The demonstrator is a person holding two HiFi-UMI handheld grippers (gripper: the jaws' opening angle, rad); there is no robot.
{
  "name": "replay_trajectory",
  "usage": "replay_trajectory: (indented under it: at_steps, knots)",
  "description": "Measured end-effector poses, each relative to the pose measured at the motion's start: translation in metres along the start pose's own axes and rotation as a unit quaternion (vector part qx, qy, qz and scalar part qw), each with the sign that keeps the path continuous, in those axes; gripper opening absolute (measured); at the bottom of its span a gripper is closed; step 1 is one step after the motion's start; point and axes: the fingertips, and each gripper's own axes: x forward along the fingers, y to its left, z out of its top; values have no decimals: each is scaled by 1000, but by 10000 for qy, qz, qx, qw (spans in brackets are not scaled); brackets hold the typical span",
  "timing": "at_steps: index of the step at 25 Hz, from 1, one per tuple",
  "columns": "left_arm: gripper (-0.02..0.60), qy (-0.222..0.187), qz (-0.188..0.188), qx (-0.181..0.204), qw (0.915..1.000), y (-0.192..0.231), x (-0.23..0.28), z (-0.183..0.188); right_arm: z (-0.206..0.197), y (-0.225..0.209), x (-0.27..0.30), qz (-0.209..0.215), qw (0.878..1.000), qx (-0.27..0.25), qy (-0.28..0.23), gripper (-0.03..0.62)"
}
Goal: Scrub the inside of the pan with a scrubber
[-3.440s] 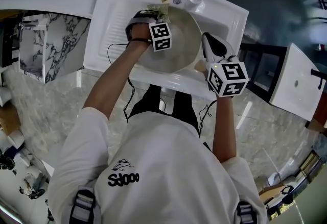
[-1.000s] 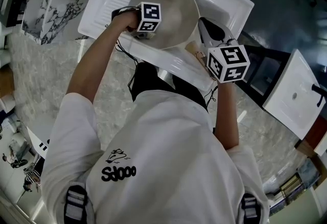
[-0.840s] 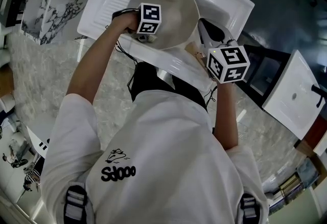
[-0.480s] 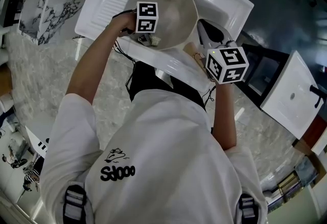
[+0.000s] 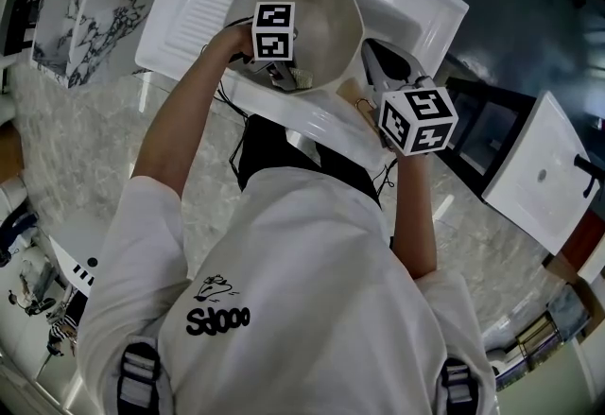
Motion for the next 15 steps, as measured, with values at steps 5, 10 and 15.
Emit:
replay_trajectory:
  at_steps: [5,10,15]
  knots:
    - [69,-743,340,28,9967,18,-3,37,-4,-3,0,-25,10000,56,33,9]
    - [69,-1368,668,-190,9882,40,-8,67,-7,-7,-1,-56,9999,140,67,9]
    - [69,-1876,614,-607,9785,53,-17,82,-5,-11,-1,-83,9998,142,59,9]
